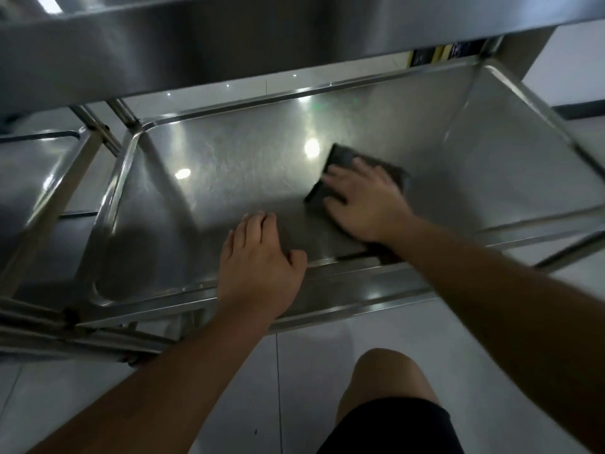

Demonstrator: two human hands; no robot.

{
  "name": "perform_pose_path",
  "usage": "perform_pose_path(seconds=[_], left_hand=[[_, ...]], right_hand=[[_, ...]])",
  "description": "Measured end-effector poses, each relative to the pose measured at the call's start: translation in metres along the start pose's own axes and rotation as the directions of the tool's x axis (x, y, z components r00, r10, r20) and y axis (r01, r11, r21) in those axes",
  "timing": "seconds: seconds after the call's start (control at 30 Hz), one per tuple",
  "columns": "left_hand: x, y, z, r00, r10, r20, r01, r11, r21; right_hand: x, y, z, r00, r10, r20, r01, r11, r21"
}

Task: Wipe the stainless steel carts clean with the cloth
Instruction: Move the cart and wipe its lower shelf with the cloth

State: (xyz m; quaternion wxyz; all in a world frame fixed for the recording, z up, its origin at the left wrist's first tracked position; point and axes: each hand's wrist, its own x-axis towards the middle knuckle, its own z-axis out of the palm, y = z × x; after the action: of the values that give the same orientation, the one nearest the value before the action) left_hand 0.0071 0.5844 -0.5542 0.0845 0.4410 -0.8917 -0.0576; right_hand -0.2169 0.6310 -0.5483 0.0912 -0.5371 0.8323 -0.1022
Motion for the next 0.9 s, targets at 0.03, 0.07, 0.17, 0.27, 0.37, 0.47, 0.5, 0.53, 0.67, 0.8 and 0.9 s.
perform_pose_path(seconds=[0.03,0.07,0.17,0.27,0.37,0.47,0.5,0.53,0.67,0.8,0.9], left_hand=[[-0.001,-0.001,0.000,1.000,0.007,-0.010,-0.007,1.000,-0.003],[-0.001,-0.001,0.000,1.000,0.016,-0.018,-0.016,1.000,-0.004],[-0.001,0.000,-0.002,1.000,0.029,-0.004,-0.028,0.999,0.021],[-0.001,0.002,-0.002,1.000,0.008,0.008,-0.008,0.999,0.044],[-0.001,0.001,-0.002,1.000,0.007,0.001,-0.007,0.999,0.038],[-0.002,0.001,-0.001,1.000,0.002,0.000,-0.002,0.999,0.037],[-0.002,0.002,0.000,1.000,0.004,-0.002,-0.004,0.999,0.037],[-0.002,0.002,0.000,1.000,0.006,-0.005,-0.005,0.999,0.037],[-0.001,0.001,0.001,1.000,0.003,-0.012,-0.003,0.999,0.047],[0.000,0.001,0.002,1.000,-0.006,-0.017,0.006,0.999,0.040],[-0.001,0.000,0.001,1.000,-0.001,-0.019,0.001,1.000,0.028]], right_hand=[[-0.009,-0.021,0.008,0.995,-0.093,0.032,0.092,0.995,0.025],[-0.016,-0.033,0.013,0.985,-0.158,0.068,0.154,0.986,0.061],[-0.019,-0.013,0.006,0.968,-0.232,0.094,0.226,0.972,0.066],[0.007,0.052,-0.018,0.999,-0.042,0.031,0.042,0.999,0.012],[0.020,0.146,-0.048,0.973,0.228,-0.027,-0.229,0.972,-0.050],[-0.008,0.233,-0.066,0.867,0.493,-0.072,-0.496,0.868,-0.036],[-0.024,0.254,-0.069,0.822,0.564,-0.077,-0.568,0.822,-0.037],[-0.040,0.268,-0.071,0.787,0.612,-0.080,-0.616,0.786,-0.052],[-0.079,0.258,-0.065,0.693,0.715,-0.090,-0.719,0.695,-0.016],[-0.091,0.180,-0.038,0.694,0.708,-0.131,-0.718,0.694,-0.049],[-0.091,0.110,-0.019,0.810,0.556,-0.187,-0.564,0.826,0.011]])
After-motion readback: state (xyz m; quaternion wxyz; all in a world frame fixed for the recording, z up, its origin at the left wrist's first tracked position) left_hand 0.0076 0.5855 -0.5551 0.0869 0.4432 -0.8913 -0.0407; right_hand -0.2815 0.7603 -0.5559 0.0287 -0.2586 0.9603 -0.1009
